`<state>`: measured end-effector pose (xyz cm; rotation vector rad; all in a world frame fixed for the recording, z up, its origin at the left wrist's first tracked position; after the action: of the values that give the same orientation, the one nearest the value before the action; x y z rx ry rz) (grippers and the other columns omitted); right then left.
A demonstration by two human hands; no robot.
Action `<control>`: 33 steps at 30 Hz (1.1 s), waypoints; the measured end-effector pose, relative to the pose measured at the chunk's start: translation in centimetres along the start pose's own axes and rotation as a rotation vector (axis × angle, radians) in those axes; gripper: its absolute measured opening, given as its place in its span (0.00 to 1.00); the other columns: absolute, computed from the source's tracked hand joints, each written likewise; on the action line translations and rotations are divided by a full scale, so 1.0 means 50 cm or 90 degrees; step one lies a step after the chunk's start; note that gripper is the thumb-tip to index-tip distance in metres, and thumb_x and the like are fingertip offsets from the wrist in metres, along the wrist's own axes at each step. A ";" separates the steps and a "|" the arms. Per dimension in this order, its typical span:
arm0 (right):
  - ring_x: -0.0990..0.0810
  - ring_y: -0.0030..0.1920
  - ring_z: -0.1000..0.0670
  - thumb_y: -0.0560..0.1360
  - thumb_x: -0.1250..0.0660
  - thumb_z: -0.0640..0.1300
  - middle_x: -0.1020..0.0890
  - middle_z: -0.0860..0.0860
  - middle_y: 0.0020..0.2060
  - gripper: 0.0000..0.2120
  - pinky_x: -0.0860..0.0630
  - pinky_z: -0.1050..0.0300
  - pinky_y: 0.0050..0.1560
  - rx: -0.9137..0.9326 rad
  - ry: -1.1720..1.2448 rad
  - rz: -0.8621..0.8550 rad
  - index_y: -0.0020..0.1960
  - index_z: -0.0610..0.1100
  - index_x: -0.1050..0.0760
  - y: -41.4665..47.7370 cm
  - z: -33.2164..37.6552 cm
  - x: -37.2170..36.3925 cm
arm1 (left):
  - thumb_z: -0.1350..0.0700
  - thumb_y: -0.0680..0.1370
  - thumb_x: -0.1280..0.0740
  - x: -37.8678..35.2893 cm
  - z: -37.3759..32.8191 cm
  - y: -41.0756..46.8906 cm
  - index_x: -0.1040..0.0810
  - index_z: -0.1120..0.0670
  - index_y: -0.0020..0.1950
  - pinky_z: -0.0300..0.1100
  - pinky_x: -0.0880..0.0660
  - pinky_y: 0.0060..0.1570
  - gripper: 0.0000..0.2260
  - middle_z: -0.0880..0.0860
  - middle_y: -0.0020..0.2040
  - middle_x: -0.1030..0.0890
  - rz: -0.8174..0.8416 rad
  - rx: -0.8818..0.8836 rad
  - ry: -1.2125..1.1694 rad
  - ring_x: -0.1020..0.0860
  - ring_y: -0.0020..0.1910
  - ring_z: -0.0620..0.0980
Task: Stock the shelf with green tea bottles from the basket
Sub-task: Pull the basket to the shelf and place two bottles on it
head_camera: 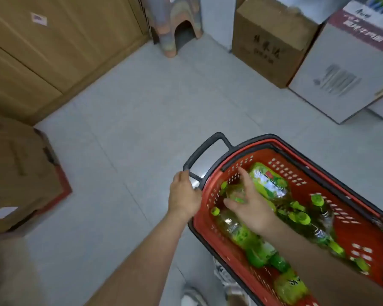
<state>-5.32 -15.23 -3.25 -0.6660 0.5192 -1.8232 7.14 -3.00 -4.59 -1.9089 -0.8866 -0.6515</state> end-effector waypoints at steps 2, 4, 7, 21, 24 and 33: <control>0.26 0.61 0.54 0.75 0.32 0.43 0.32 0.55 0.68 0.40 0.30 0.51 0.65 -0.055 0.129 -0.024 0.77 0.58 0.52 0.056 -0.020 -0.018 | 0.60 0.77 0.36 -0.004 0.017 0.069 0.38 0.60 0.73 0.44 0.36 0.64 0.25 0.59 0.68 0.32 -0.014 -0.002 -0.025 0.32 0.67 0.58; 0.27 0.62 0.52 0.75 0.32 0.42 0.30 0.54 0.66 0.36 0.30 0.49 0.65 -0.105 0.208 -0.050 0.76 0.56 0.46 0.107 -0.033 -0.032 | 0.57 0.78 0.36 -0.018 0.041 0.134 0.40 0.60 0.74 0.45 0.33 0.61 0.26 0.59 0.67 0.30 0.027 0.031 -0.047 0.30 0.65 0.59; 0.22 0.54 0.53 0.70 0.29 0.41 0.21 0.55 0.54 0.27 0.26 0.54 0.54 -0.154 0.313 -0.085 0.66 0.51 0.33 0.173 -0.023 -0.061 | 0.54 0.78 0.36 -0.056 0.058 0.214 0.28 0.59 0.61 0.45 0.29 0.47 0.13 0.59 0.50 0.22 0.122 0.043 -0.106 0.23 0.52 0.61; 0.20 0.46 0.68 0.75 0.35 0.33 0.19 0.72 0.42 0.28 0.25 0.70 0.42 -0.061 0.348 -0.202 0.55 0.69 0.32 0.314 0.128 -0.216 | 0.52 0.78 0.36 0.127 0.156 0.343 0.27 0.49 0.46 0.53 0.22 0.48 0.02 0.49 0.40 0.23 0.180 -0.059 -0.247 0.20 0.46 0.58; 0.19 0.52 0.61 0.73 0.31 0.34 0.18 0.63 0.51 0.33 0.23 0.65 0.49 -0.031 0.320 -0.167 0.69 0.61 0.35 0.369 0.201 -0.287 | 0.52 0.77 0.36 0.213 0.211 0.383 0.29 0.46 0.42 0.56 0.22 0.49 0.05 0.50 0.42 0.22 0.144 -0.045 -0.276 0.20 0.46 0.58; 0.35 0.71 0.56 0.71 0.27 0.50 0.35 0.60 0.72 0.47 0.38 0.52 0.73 -0.005 0.018 0.108 0.76 0.62 0.57 0.506 0.402 -0.617 | 0.60 0.80 0.38 0.475 0.497 0.406 0.27 0.55 0.48 0.46 0.20 0.40 0.01 0.54 0.40 0.22 -0.057 0.158 -0.448 0.21 0.40 0.52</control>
<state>33.97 4.85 -10.22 -0.5843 0.5834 -1.6743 39.65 19.81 -8.78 -1.8884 -1.4179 0.1122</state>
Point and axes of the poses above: each hand's wrist, its own y-axis towards the middle knuckle, its own x-axis out of the back of the hand, z = x × y, the point moved 9 cm from there along y, towards the middle knuckle
